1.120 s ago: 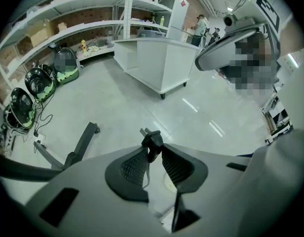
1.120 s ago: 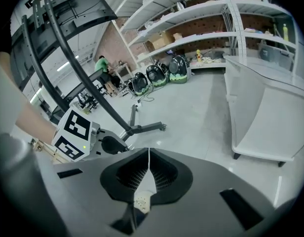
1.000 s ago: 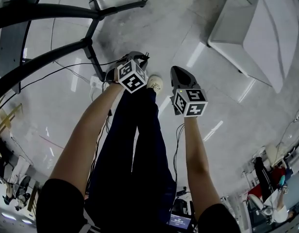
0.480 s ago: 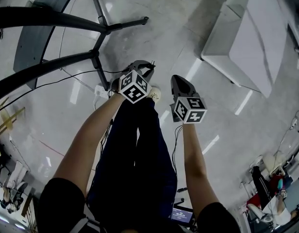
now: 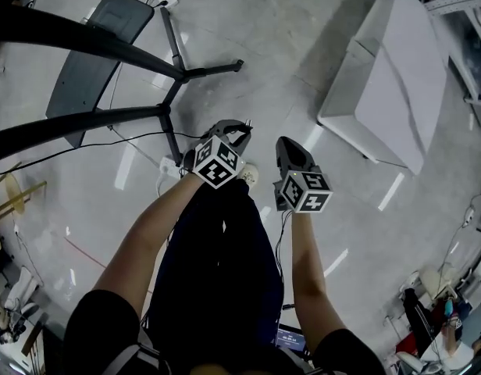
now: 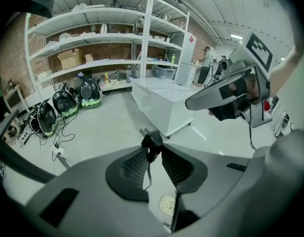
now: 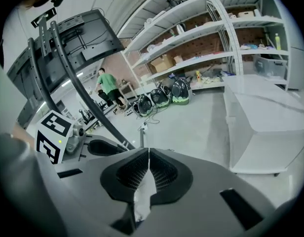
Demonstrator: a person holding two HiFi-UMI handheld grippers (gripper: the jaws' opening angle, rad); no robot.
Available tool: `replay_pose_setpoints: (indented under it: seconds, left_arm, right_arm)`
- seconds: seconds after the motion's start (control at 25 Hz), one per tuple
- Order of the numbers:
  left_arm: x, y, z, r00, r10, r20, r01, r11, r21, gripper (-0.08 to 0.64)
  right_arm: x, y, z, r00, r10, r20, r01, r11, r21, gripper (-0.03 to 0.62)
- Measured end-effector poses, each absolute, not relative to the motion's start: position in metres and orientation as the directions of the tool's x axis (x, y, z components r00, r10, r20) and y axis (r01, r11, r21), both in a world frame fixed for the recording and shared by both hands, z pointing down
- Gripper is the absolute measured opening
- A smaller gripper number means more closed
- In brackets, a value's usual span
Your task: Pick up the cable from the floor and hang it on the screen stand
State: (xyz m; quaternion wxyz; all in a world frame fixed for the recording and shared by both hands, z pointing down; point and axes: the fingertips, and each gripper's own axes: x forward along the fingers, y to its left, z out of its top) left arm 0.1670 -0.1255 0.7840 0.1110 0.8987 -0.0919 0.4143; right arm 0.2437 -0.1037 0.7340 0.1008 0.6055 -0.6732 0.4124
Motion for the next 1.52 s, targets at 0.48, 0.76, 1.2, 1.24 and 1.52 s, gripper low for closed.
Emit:
replay_pose_setpoints:
  seconds: [0.48, 0.76, 1.2, 1.24, 1.52]
  left_arm:
    - [0.148, -0.124, 0.675, 0.696, -0.067, 0.715, -0.237, -0.961, 0.14, 0.092]
    - [0.139, -0.139, 0.607, 0.728, -0.13, 0.674, -0.309, -0.939, 0.153, 0.092]
    - [0.098, -0.142, 0.53, 0.757, -0.232, 0.611, -0.404, -0.901, 0.158, 0.092]
    - [0.093, -0.146, 0.522, 0.758, -0.253, 0.6, -0.418, -0.896, 0.15, 0.092]
    - [0.062, -0.164, 0.462, 0.757, -0.372, 0.537, -0.495, -0.863, 0.101, 0.092]
  right_arm:
    - [0.218, -0.126, 0.623, -0.261, -0.786, 0.561, -0.895, -0.019, -0.445, 0.026]
    - [0.205, -0.13, 0.572, -0.3, -0.77, 0.563, -0.883, 0.001, -0.47, 0.026]
    - [0.148, -0.158, 0.48, -0.438, -0.769, 0.466, -0.862, 0.213, -0.459, 0.026]
    - [0.142, -0.162, 0.472, -0.45, -0.768, 0.456, -0.86, 0.235, -0.453, 0.026]
    - [0.106, -0.181, 0.416, -0.545, -0.745, 0.385, -0.818, 0.373, -0.438, 0.026]
